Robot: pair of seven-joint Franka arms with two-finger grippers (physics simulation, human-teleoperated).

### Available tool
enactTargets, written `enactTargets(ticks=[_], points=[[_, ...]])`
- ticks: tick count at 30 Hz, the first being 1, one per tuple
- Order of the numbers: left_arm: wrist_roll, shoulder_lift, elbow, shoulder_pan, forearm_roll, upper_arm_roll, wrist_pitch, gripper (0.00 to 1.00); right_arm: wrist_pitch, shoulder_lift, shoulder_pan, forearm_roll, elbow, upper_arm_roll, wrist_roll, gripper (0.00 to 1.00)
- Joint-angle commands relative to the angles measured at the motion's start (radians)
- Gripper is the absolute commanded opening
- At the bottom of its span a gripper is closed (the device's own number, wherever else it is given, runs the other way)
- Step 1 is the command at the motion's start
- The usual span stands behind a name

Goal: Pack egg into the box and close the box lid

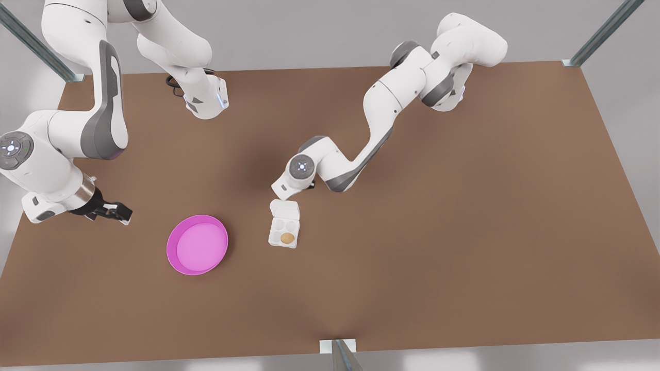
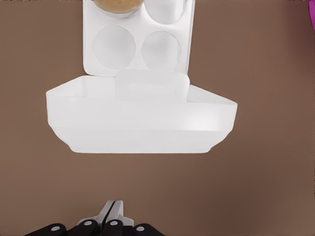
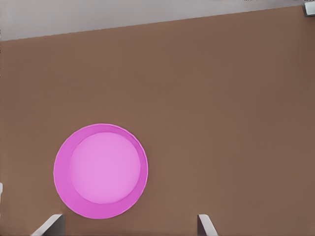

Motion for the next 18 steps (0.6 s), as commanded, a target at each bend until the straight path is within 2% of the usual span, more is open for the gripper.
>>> enactTargets(ticks=[1, 6, 18], points=[[0.099, 0.001, 0.001, 0.001, -0.001, 0.001, 0.052, 0.21, 0.002, -0.001, 0.000, 0.002, 0.001, 0.000, -0.223, 1.00], [0.088, 0.001, 0.050, 0.007, -0.001, 0.004, 0.064, 0.21, 0.000, -0.001, -0.002, 0.018, 0.001, -0.001, -0.224, 1.00], [0.045, 0.028, 0.054, 0.022, -0.002, 0.005, 0.194, 0.21, 0.000, 0.001, -0.003, 0.024, 0.001, -0.001, -0.224, 1.00]])
